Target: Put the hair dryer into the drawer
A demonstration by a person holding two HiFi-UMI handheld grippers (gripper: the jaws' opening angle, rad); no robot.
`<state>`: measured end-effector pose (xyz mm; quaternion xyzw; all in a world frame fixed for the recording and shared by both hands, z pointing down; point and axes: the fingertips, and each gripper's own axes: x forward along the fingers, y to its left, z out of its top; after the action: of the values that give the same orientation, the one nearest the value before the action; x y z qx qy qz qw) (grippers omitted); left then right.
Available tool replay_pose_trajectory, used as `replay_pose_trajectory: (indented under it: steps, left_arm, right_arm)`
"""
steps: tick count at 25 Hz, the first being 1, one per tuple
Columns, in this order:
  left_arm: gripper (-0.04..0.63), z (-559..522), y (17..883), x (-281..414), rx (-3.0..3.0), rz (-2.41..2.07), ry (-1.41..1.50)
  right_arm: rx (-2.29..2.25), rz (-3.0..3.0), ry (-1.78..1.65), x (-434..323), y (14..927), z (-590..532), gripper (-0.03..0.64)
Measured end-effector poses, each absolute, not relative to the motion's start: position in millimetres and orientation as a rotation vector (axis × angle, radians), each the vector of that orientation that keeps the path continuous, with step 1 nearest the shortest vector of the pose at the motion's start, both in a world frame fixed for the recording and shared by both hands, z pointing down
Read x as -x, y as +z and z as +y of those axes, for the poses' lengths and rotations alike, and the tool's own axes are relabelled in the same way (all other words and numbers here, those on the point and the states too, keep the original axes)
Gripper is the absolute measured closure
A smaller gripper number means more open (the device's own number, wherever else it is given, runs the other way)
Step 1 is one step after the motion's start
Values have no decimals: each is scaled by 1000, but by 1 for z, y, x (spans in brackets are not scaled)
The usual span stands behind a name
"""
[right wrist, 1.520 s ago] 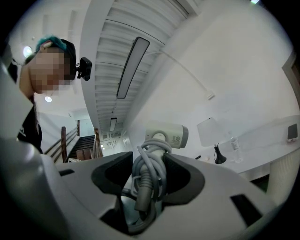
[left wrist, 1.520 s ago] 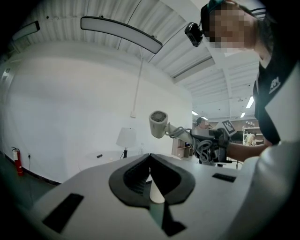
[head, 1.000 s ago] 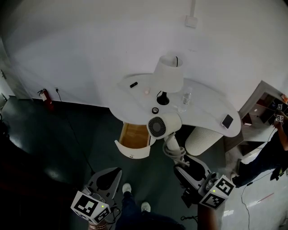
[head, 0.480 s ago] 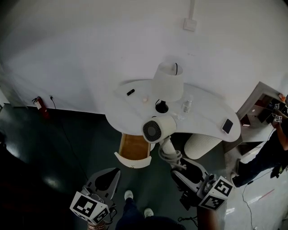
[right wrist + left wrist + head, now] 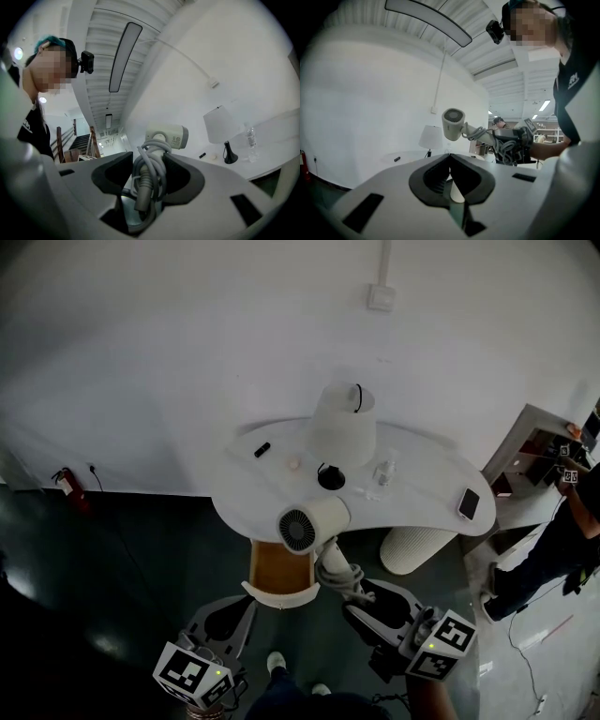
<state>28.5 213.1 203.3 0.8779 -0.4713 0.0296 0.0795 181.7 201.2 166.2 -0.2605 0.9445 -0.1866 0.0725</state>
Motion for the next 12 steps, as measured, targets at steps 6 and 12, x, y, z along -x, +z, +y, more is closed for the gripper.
replay_pose_trajectory:
  steps: [6,12]
  left_arm:
    - [575,197,206,-10,-2652,-1358,101]
    - [575,188,214,8,-2643,-1335,109]
  right_arm:
    - [817,2847,-558,-156,168,190,400]
    - [832,2880,-593,-133,183,184,400]
